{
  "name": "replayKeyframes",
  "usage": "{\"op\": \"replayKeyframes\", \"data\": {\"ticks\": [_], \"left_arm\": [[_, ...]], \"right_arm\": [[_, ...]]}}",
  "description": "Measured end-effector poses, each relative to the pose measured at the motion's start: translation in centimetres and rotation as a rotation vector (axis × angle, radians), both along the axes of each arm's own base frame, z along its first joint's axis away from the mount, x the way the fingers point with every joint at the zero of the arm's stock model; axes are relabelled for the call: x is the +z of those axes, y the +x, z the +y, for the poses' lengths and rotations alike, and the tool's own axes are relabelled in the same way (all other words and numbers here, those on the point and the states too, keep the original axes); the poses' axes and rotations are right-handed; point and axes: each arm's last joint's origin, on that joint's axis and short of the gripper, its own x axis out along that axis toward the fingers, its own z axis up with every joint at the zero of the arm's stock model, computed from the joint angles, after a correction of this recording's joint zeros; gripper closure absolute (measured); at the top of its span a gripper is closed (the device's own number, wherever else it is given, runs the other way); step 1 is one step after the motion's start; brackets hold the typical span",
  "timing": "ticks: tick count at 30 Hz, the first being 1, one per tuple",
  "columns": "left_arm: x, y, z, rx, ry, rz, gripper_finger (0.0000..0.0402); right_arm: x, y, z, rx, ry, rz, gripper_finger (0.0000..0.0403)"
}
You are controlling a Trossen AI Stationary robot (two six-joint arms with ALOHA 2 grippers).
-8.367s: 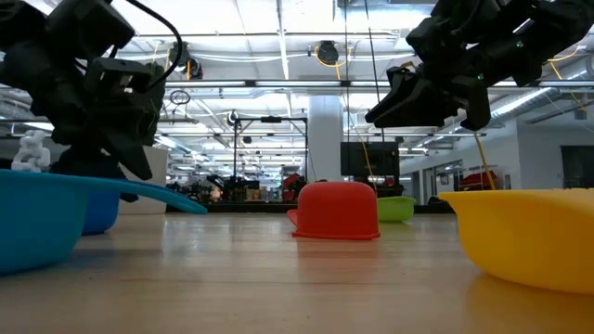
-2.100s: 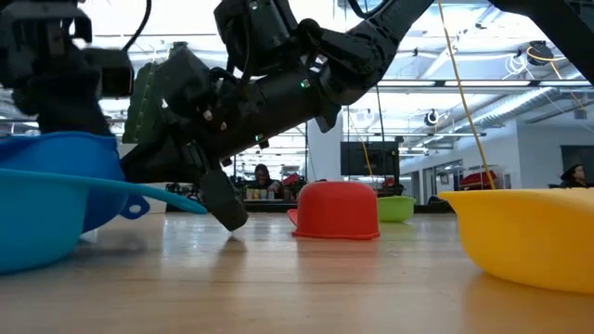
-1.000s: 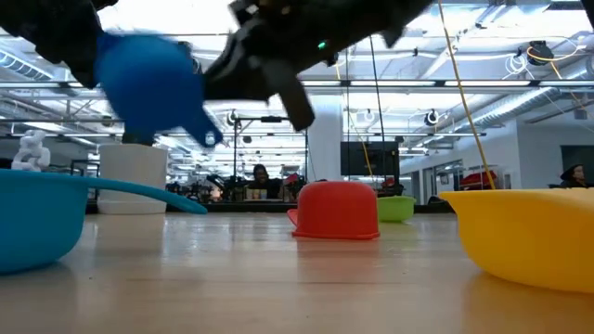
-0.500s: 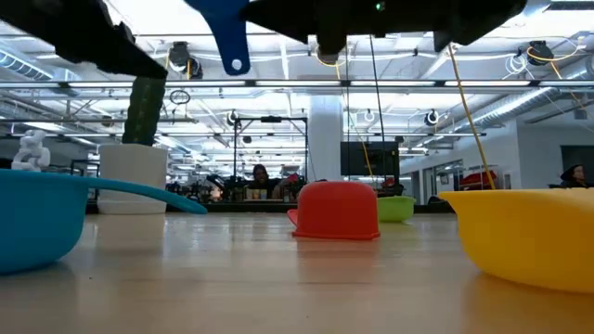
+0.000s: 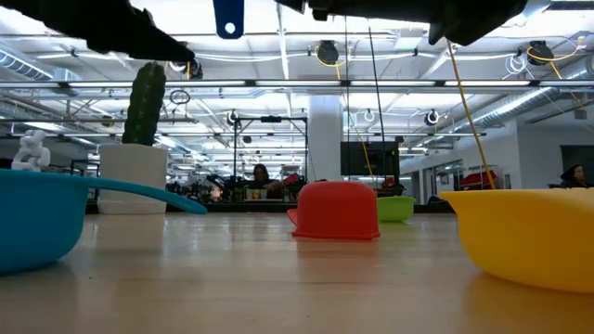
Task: Nest measuring cups in basket
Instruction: Stack the blue measuring cup on top of the orange measuring cup into the white bin
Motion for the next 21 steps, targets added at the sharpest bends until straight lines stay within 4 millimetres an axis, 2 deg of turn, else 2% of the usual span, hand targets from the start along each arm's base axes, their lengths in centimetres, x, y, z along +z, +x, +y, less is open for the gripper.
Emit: {"op": "replayKeyframes", "data": {"ticks": [4,7,10,14,18,21], "left_arm": [[1.3,-1.1,0.7,-0.056,-0.204,-0.046,0.0157],[2.4,-2.4,1.8,-0.024,-0.386,-0.102,0.0181],[3.1,-4.0,2.8,0.022,-0.526,-0.125,0.0203],[4.1,-5.8,3.6,0.062,-0.797,-0.205,0.0222],[4.9,-6.9,3.8,0.013,-1.075,-0.242,0.0226],[5.0,-7.1,3.8,0.009,-1.198,-0.230,0.0226]], "right_arm": [[0.1,-0.2,0.9,0.017,-0.043,-0.013,0.0403],[0.2,-0.3,1.6,0.023,-0.104,-0.018,0.0403],[0.1,0.5,2.1,0.015,-0.204,-0.004,0.0403],[-0.3,2.2,2.8,-0.004,-0.392,0.019,0.0403],[-0.7,3.7,3.2,-0.029,-0.574,0.016,0.0403],[-0.7,4.7,3.3,-0.053,-0.694,0.001,0.0403]]}}
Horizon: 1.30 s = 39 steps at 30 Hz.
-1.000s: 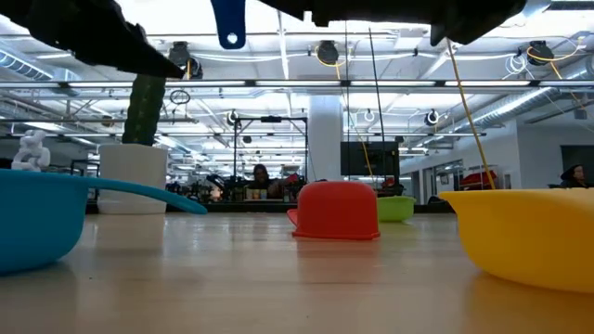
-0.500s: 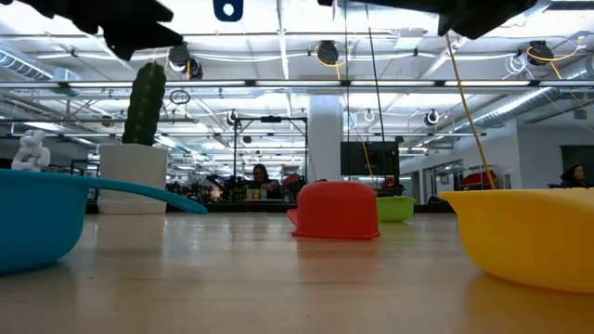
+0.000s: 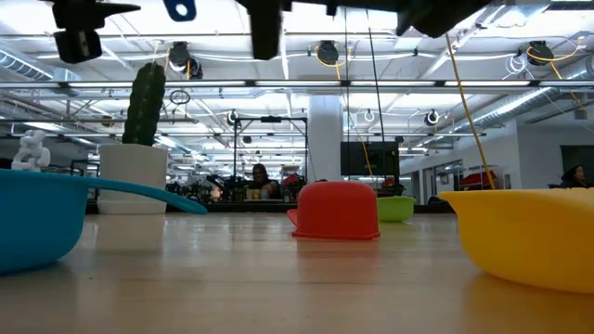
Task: Nest measuring cups in basket
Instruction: Stack the blue measuring cup on top of the orange measuring cup into the white bin
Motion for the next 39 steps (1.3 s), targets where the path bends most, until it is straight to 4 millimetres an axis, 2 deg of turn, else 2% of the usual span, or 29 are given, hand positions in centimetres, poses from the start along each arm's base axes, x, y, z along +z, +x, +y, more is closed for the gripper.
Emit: {"op": "replayKeyframes", "data": {"ticks": [7,14,19,24,39], "left_arm": [[-0.8,0.5,-0.3,0.003,-0.105,0.084,0.0227],[-1.4,1.5,-0.9,0.015,-0.135,0.119,0.0227],[-1.9,2.6,-1.1,0.039,-0.142,0.141,0.0227],[-1.6,3.4,-1.2,0.044,-0.155,0.092,0.0227],[-1.5,2.7,-0.9,0.023,-0.135,0.101,0.0227]], "right_arm": [[0.0,1.1,-0.2,-0.070,-0.281,-0.020,0.0403],[0.1,1.3,-0.9,-0.055,-0.409,-0.037,0.0403],[0.1,1.3,-0.9,-0.008,-0.424,-0.050,0.0403],[0.1,1.4,-1.0,0.011,-0.429,-0.052,0.0403],[-0.1,1.3,-0.6,0.002,-0.377,-0.029,0.0403]]}}
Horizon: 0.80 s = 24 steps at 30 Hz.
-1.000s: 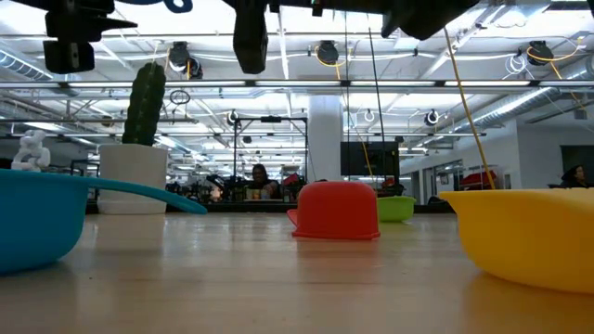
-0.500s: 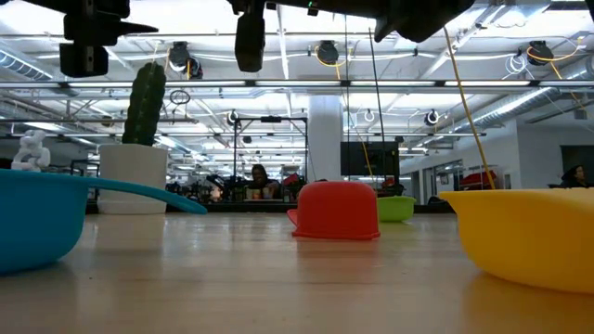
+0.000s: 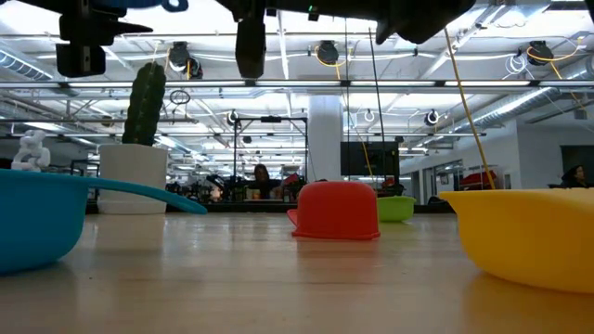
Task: Nest measuring cups in basket
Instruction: Stack the blue measuring cup on top of the orange measuring cup into the white bin
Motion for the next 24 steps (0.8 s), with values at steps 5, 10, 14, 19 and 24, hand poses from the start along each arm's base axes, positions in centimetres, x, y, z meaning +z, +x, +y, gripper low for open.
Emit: {"op": "replayKeyframes", "data": {"ticks": [5,10,14,19,24], "left_arm": [[0.3,-0.4,0.2,0.004,-0.019,-0.016,0.0227],[0.0,-0.1,0.1,0.000,-0.012,0.005,0.0227],[-0.4,0.3,-0.3,-0.028,-0.053,0.032,0.0227],[-0.4,0.9,-0.5,-0.031,-0.072,0.019,0.0227],[-0.2,1.0,-0.6,-0.036,-0.081,-0.002,0.0227]], "right_arm": [[-0.2,-0.1,0.4,0.013,0.013,0.018,0.0403],[-0.1,0.0,0.2,0.011,0.034,0.016,0.0403],[-0.1,0.0,0.2,0.010,0.005,0.014,0.0403],[-0.1,0.1,-0.4,0.018,-0.033,0.007,0.0403],[0.0,0.1,-0.6,0.036,-0.048,0.002,0.0403]]}}
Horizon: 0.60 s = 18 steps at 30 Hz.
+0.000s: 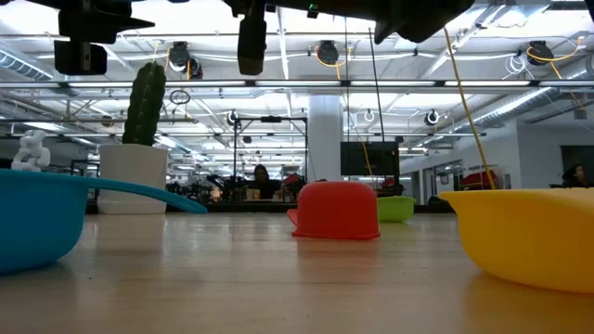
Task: Nest measuring cups in basket
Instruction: Stack the blue measuring cup on top of the orange measuring cup into the white bin
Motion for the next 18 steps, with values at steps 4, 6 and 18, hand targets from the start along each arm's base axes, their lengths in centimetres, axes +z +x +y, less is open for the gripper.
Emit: {"op": "replayKeyframes", "data": {"ticks": [4,6,18], "left_arm": [[0.04,0.07,0.16,0.010,-0.002,-0.004,0.0227],[0.02,0.13,0.31,0.016,0.001,-0.002,0.0227],[0.31,-0.06,0.78,-0.037,-0.026,-0.010,0.0227]], "right_arm": [[0.00,0.02,-0.11,-0.001,0.000,0.000,0.0403],[-0.08,0.04,-0.15,-0.001,0.008,0.009,0.0403],[-0.36,0.10,-0.28,-0.002,0.028,0.040,0.0403]]}}
